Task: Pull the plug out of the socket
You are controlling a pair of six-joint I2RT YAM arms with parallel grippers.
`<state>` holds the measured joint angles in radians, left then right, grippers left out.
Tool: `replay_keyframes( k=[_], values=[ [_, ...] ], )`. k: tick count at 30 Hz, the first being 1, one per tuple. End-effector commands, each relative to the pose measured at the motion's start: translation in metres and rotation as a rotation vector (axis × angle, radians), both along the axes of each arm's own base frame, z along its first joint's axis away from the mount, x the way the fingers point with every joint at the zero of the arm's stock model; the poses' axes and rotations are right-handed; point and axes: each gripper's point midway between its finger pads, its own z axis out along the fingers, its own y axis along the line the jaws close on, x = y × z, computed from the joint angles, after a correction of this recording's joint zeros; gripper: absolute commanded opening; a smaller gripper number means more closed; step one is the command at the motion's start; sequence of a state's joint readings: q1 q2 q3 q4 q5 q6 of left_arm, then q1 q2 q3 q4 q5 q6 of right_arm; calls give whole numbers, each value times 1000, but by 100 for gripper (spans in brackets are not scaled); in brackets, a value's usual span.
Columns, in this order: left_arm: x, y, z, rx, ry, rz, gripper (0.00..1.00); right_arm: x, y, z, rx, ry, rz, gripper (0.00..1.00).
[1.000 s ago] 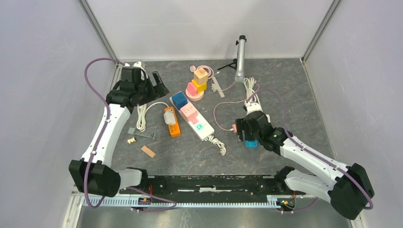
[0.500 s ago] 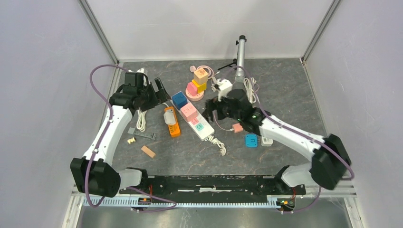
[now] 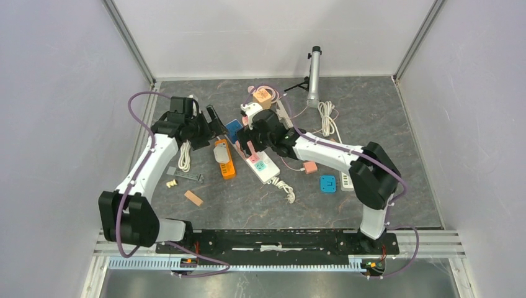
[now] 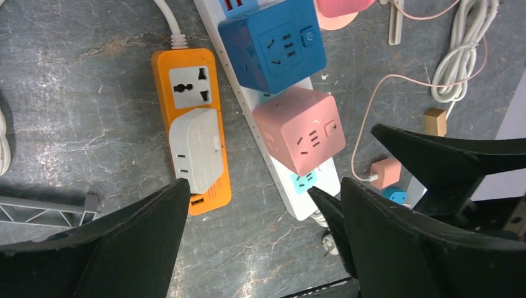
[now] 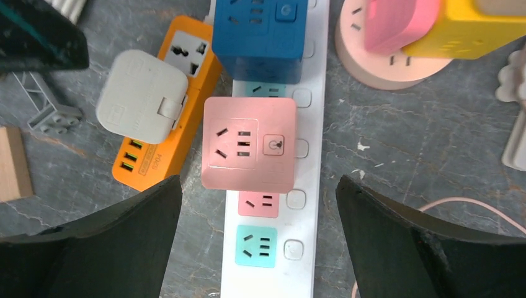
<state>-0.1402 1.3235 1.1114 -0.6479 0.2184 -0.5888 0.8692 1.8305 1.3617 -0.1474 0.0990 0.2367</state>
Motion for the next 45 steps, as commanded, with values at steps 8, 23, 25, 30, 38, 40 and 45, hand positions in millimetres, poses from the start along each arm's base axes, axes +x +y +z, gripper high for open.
replay_keyframes(
  k=[8, 23, 25, 30, 38, 40, 45],
  values=[
    [55, -12, -14, -108, -9, 65, 86, 4, 25, -18, -12, -28, 134, 98],
    [78, -24, -52, -171, 92, 91, 69, 13, 33, -36, -30, -37, 138, 72],
    [79, -27, -59, -180, 104, 89, 65, 14, 37, -37, -27, -40, 154, 66],
    [80, -26, -82, -169, 133, 90, 55, 16, 37, -33, -10, -48, 133, 39],
    [58, -13, -115, -81, 218, 107, 46, 7, 62, -6, 167, 26, 201, 0],
    [50, -11, -124, -68, 246, 108, 44, 6, 65, -8, 164, 17, 207, 0],
    [37, -8, -136, -55, 282, 102, 42, 7, 58, -25, 37, -53, 193, 0]
  ],
)
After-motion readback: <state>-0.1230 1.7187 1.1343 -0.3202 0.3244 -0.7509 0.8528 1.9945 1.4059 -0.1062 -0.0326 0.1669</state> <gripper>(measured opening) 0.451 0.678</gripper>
